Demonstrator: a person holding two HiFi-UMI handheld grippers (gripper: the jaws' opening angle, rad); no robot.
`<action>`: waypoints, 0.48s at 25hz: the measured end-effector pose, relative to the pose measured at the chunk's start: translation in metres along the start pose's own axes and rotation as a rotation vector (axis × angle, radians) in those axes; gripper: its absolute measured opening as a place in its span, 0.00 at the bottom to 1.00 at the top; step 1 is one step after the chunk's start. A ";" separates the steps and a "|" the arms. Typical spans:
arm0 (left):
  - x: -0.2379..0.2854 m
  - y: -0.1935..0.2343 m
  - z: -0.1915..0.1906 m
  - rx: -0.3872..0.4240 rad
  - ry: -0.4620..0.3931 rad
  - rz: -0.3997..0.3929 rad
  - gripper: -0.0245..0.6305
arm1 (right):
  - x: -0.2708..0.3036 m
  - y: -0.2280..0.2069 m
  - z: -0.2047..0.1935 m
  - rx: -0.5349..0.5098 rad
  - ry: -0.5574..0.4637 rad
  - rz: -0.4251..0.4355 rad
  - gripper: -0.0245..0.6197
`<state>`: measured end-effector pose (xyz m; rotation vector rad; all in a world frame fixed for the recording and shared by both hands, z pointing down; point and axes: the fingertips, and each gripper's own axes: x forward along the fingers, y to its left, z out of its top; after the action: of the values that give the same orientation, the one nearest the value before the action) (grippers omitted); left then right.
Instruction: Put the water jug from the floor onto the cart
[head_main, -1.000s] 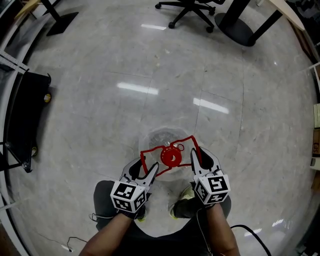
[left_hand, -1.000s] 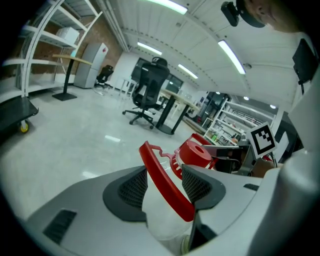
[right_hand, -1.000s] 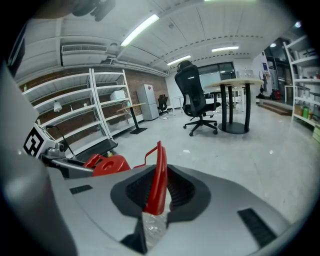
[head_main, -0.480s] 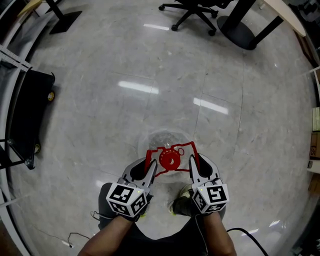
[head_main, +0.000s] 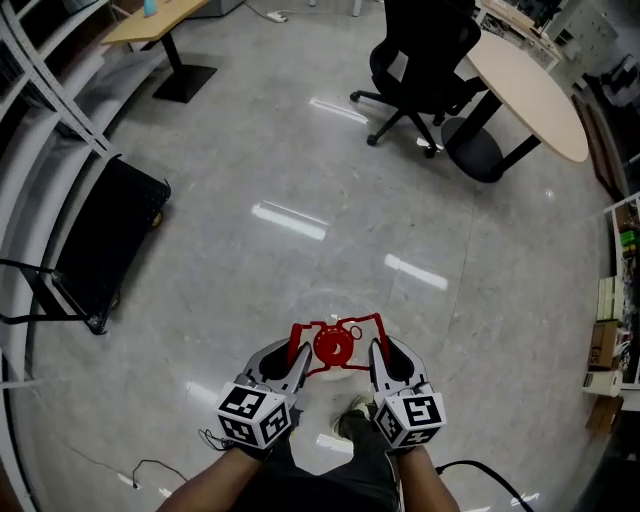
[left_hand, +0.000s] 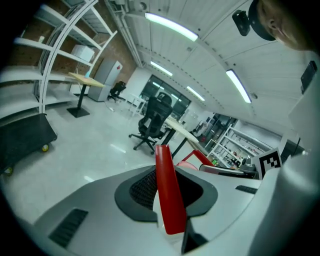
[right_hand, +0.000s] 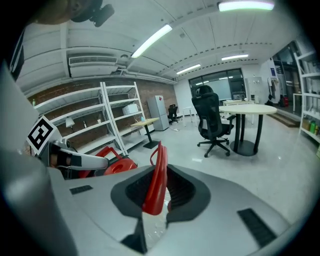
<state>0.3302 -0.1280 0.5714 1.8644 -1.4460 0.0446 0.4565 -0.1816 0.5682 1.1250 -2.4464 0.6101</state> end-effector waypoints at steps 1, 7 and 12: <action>-0.020 -0.001 0.023 -0.004 -0.018 0.005 0.15 | -0.004 0.021 0.023 -0.010 -0.009 0.014 0.12; -0.123 0.006 0.124 -0.003 -0.110 0.049 0.15 | -0.016 0.126 0.120 -0.045 -0.052 0.089 0.13; -0.185 0.035 0.172 0.012 -0.184 0.124 0.15 | -0.001 0.201 0.165 -0.065 -0.082 0.174 0.13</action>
<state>0.1643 -0.0787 0.3837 1.8254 -1.6889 -0.0594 0.2748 -0.1507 0.3848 0.9363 -2.6335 0.5404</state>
